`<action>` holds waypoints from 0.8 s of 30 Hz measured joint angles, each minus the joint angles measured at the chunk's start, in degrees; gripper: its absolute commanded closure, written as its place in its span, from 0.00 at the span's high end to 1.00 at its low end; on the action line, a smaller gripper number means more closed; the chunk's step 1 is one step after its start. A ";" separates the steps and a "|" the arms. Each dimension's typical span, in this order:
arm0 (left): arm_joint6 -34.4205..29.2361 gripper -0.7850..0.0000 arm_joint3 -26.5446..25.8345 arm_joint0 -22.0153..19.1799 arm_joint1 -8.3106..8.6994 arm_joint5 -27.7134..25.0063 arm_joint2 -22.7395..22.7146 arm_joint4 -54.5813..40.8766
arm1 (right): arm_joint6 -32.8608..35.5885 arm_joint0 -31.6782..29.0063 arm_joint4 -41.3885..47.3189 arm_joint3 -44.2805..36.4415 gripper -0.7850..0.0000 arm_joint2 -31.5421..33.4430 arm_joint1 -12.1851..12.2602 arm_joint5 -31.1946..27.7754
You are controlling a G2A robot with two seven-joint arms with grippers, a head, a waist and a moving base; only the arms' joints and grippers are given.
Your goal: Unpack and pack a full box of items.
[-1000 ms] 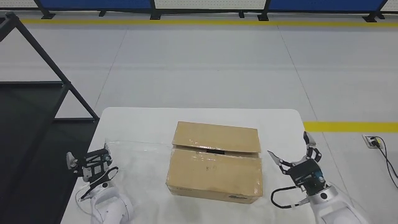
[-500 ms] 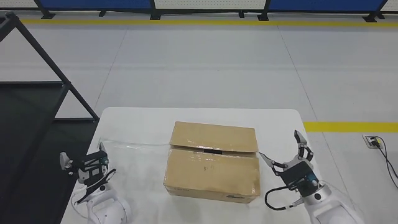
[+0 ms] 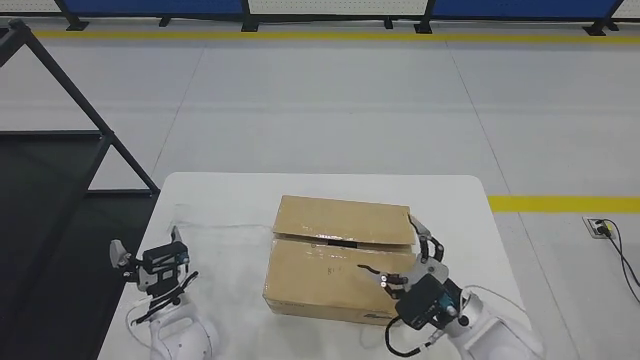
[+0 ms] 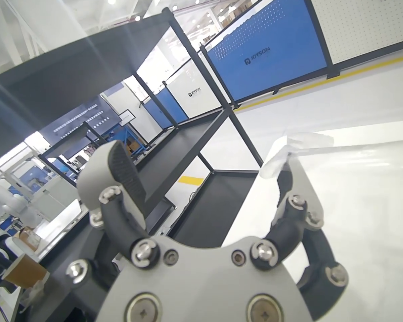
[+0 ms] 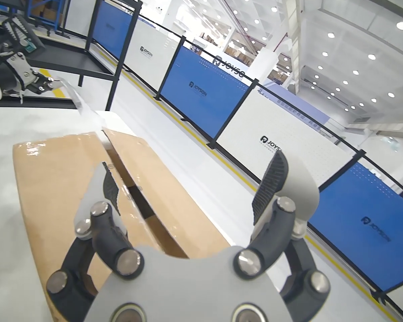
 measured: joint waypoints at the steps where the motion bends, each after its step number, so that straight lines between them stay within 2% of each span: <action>1: 0.20 1.00 -0.07 -0.04 -0.06 0.03 0.12 0.03 | 0.49 0.37 0.17 -0.10 1.00 -0.92 -0.13 -0.04; 5: 1.24 1.00 -0.22 -0.21 -0.33 -0.09 0.75 -0.05 | 3.68 1.92 -2.43 -1.50 1.00 -6.12 -0.84 2.02; 8: 2.10 1.00 -0.40 -0.23 -0.49 -0.27 0.99 -0.22 | 6.93 2.61 -5.12 -1.42 1.00 -7.28 -1.02 3.77; 16: 2.41 1.00 -0.24 -0.54 -0.81 -0.47 0.66 -0.57 | 6.14 2.39 -4.76 -1.37 1.00 -7.43 -0.99 3.08; 24: -0.36 1.00 3.07 -3.18 -0.97 -2.02 -1.29 -1.87 | 5.33 3.68 -5.98 -0.03 1.00 -9.59 -1.31 2.09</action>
